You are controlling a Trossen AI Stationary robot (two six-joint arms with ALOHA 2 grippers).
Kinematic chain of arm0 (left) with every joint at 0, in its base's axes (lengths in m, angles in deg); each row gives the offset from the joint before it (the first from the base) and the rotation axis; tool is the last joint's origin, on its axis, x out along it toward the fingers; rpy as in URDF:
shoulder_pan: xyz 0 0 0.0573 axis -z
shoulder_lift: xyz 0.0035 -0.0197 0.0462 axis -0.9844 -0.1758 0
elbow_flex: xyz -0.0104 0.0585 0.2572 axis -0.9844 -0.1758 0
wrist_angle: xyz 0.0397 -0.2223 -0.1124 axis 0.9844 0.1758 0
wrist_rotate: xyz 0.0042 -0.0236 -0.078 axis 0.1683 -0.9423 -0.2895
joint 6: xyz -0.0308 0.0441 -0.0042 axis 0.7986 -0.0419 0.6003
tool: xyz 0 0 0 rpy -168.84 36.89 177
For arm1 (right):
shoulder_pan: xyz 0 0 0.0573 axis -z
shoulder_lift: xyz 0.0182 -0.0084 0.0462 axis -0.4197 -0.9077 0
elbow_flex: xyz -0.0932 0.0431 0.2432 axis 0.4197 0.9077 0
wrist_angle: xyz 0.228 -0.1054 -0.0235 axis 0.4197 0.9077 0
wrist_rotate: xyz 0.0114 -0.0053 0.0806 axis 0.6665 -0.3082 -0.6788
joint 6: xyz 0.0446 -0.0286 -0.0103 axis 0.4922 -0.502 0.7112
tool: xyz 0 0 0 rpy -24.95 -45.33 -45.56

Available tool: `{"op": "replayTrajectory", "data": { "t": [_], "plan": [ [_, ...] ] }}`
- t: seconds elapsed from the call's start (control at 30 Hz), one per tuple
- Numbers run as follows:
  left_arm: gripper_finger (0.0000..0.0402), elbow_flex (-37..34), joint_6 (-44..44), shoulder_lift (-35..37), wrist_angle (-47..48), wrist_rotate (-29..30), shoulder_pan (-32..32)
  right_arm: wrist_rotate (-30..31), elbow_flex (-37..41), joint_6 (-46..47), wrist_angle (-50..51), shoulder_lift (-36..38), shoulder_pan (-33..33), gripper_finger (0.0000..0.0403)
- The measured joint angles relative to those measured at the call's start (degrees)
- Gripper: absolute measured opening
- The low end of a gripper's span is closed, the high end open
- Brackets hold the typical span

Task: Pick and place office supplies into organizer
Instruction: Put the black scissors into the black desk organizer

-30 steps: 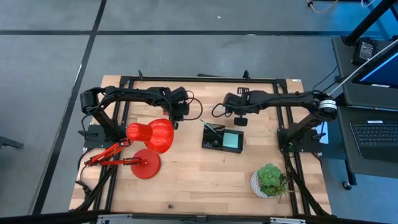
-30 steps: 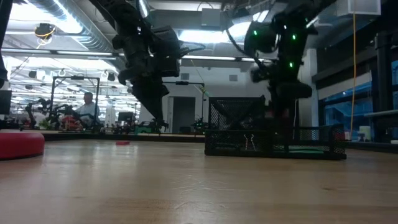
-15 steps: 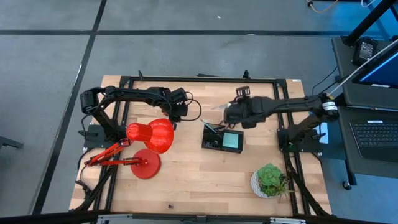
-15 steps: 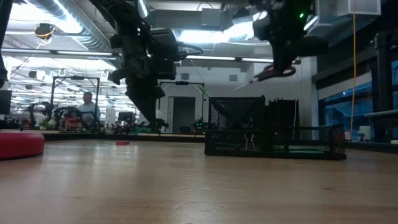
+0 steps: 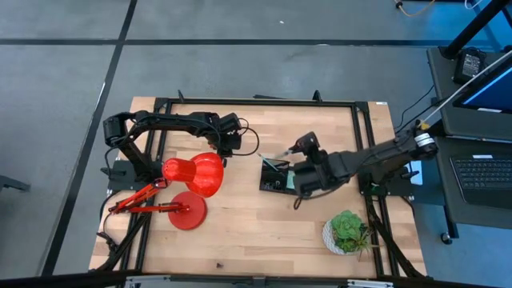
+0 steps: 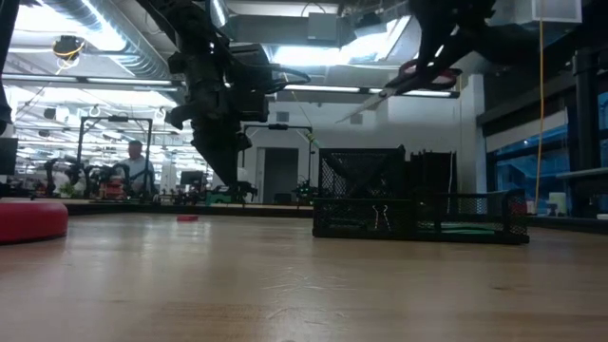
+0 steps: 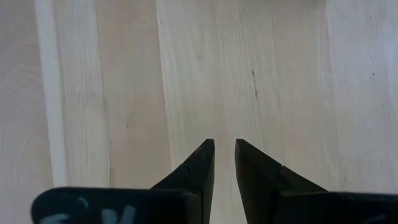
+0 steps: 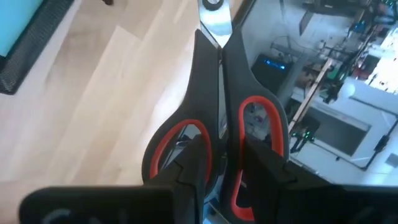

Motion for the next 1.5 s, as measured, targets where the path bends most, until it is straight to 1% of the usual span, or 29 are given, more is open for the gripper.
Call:
{"op": "replayTrajectory", "data": {
  "t": [0.17, 0.33, 0.47, 0.6, 0.8, 1.1, 1.5],
  "plan": [
    [0.0059, 0.00, 0.01, 0.00, 0.00, 0.00, 0.00, 0.42, 0.00, -0.27, 0.27, -2.54, -1.21, 0.0083],
    [0.0059, 0.00, 0.53, 0.00, 0.00, 0.00, 0.00, 0.97, 0.00, -1.63, 1.75, -7.32, -1.21, 0.0083],
    [0.0059, 0.00, 1.47, 0.00, 0.00, 0.00, 0.00, 3.33, 0.00, -1.66, 1.96, -10.66, -1.20, 0.0083],
    [0.0059, 0.00, 1.48, 0.00, 0.00, 0.00, 0.00, 3.82, 0.00, -1.73, 1.97, -12.73, -1.21, 0.0083],
    [0.0059, 0.00, 1.43, 0.00, 0.00, 0.00, 0.00, 3.87, 0.00, -4.58, 0.32, -14.43, -1.21, 0.0083],
    [0.0059, 0.00, 1.41, 0.00, -0.02, 0.00, 0.00, 4.28, 0.00, -4.81, -1.11, -17.55, -1.19, 0.0083],
    [0.0059, 0.00, 1.41, 0.00, -0.02, 0.00, 0.00, 2.69, 0.04, -4.63, -5.42, -17.74, -1.17, 0.0083]
  ]
}}
